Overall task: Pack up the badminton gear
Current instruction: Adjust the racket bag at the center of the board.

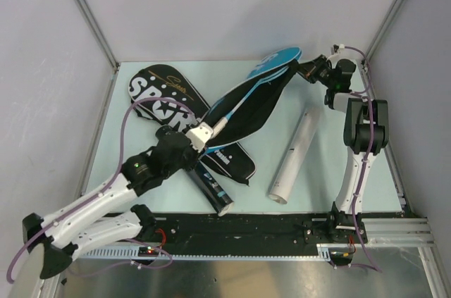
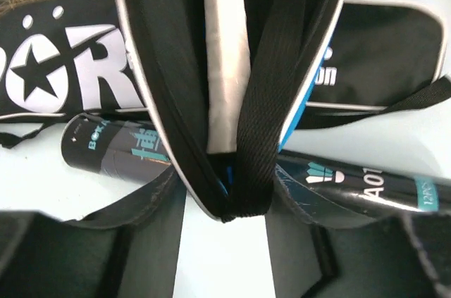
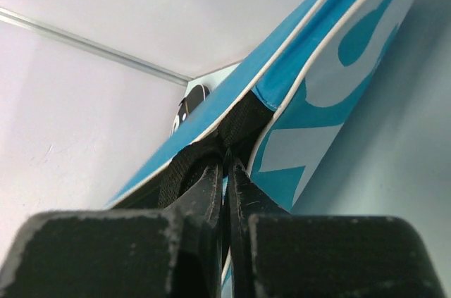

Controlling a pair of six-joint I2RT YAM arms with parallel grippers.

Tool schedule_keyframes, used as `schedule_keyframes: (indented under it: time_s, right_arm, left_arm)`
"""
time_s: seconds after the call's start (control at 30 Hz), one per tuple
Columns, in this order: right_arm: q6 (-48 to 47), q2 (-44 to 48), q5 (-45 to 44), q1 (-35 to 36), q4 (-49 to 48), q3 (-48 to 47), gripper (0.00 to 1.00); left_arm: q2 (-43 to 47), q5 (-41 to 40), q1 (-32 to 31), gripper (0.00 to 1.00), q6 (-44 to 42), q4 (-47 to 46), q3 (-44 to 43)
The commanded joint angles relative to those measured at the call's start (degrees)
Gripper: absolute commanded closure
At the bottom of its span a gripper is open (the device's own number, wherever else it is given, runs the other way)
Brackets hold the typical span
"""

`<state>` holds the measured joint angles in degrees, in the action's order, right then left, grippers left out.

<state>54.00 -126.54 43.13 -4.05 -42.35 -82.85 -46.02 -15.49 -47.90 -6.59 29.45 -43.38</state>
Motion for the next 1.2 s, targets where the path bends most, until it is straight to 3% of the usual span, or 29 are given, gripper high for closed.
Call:
schedule_keyframes:
  time_s: [0.0,0.1,0.17,0.37,0.53,0.63,0.8,0.97,1.17]
  right_arm:
    - [2.22,-0.28,4.60,-0.28,-5.85,-2.33,1.00]
    - [2.34,-0.92,5.18,-0.71,-5.81,-1.95,1.00]
    - [2.41,-0.99,5.75,-0.70,-5.79,-1.61,1.00]
    - [1.70,1.13,5.21,-0.72,-3.42,0.86,1.00]
    - [1.56,2.54,5.40,-1.24,-2.22,1.61,1.00]
    - [2.34,3.08,5.92,-1.76,-2.55,1.74,1.00]
    - [2.62,3.64,5.93,-2.00,-3.23,2.08,1.00]
    - [4.31,2.56,6.05,-2.29,-4.66,2.20,1.00]
    - [5.10,1.87,5.51,-2.66,-5.05,2.86,1.00]
  left_arm:
    - [-1.01,-1.45,0.34,0.42,-0.11,-3.86,-2.36]
    - [1.29,2.10,0.37,0.21,-0.87,-3.82,-2.99]
    - [1.75,4.23,0.38,0.15,-2.86,-4.21,-4.41]
    - [-9.40,7.66,-0.03,0.17,-9.35,-11.55,-10.10]
    - [-24.10,-1.71,-5.41,0.10,-17.18,-18.21,-15.11]
    - [-32.09,-3.67,-4.54,0.06,-19.93,-19.29,-19.64]
    - [-39.60,8.50,0.90,0.05,-16.46,-19.20,-24.86]
    - [-42.55,19.20,1.21,0.07,-15.03,-18.42,-24.26]
    - [-43.08,18.06,-4.41,0.08,-15.88,-18.44,-19.92]
